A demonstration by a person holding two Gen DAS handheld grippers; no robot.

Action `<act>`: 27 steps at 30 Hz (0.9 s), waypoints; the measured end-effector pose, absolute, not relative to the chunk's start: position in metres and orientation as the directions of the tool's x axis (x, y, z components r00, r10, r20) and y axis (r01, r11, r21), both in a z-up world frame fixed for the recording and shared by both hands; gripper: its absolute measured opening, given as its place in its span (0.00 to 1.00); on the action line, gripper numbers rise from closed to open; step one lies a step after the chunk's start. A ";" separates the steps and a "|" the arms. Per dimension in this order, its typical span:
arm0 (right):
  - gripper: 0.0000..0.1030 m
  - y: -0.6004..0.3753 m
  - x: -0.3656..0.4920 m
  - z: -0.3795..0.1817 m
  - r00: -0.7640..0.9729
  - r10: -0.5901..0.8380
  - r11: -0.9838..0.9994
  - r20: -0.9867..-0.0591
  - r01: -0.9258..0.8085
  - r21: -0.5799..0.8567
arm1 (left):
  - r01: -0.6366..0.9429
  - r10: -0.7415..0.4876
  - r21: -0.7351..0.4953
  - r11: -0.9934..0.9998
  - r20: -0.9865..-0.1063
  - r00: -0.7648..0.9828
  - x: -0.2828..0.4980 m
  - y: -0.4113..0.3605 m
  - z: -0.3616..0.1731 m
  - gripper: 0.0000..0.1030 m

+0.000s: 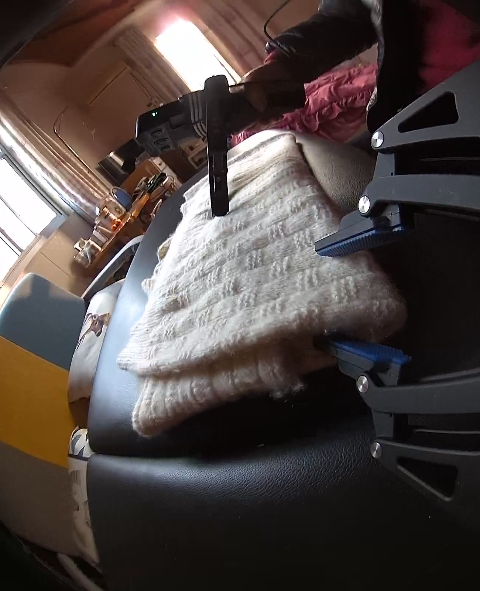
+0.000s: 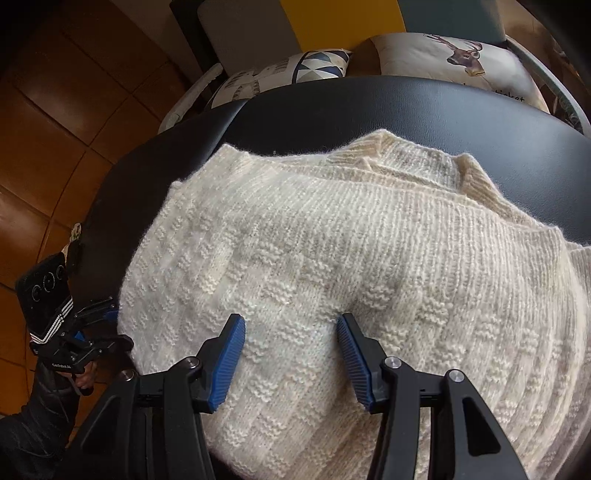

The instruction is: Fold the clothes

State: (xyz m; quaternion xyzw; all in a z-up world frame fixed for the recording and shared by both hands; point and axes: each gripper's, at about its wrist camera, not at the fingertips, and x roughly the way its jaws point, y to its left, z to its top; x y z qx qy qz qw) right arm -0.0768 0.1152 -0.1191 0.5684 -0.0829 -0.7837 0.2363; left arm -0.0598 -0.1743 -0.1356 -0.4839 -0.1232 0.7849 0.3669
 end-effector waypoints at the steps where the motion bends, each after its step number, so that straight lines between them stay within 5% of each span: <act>1: 0.52 0.117 -0.077 -0.120 -0.240 -0.471 -0.871 -0.849 0.277 0.405 | -0.450 0.696 -0.555 -0.700 -0.671 -0.255 -0.059 -0.174 -0.137 0.06; 13: 0.52 0.125 -0.052 -0.126 -0.280 -0.478 -0.863 -0.833 0.327 0.386 | -0.244 0.757 -0.719 -0.651 -0.595 -0.270 -0.002 -0.197 -0.153 0.09; 20: 0.52 0.135 -0.046 -0.127 -0.329 -0.512 -0.851 -0.793 0.324 0.414 | -0.159 0.658 -0.668 -0.727 -0.611 -0.440 -0.026 -0.219 -0.119 0.64; 27: 0.54 0.138 -0.043 -0.128 -0.351 -0.530 -0.840 -0.772 0.336 0.425 | -0.163 0.608 -0.598 -0.785 -0.692 -0.389 -0.079 -0.201 -0.115 0.74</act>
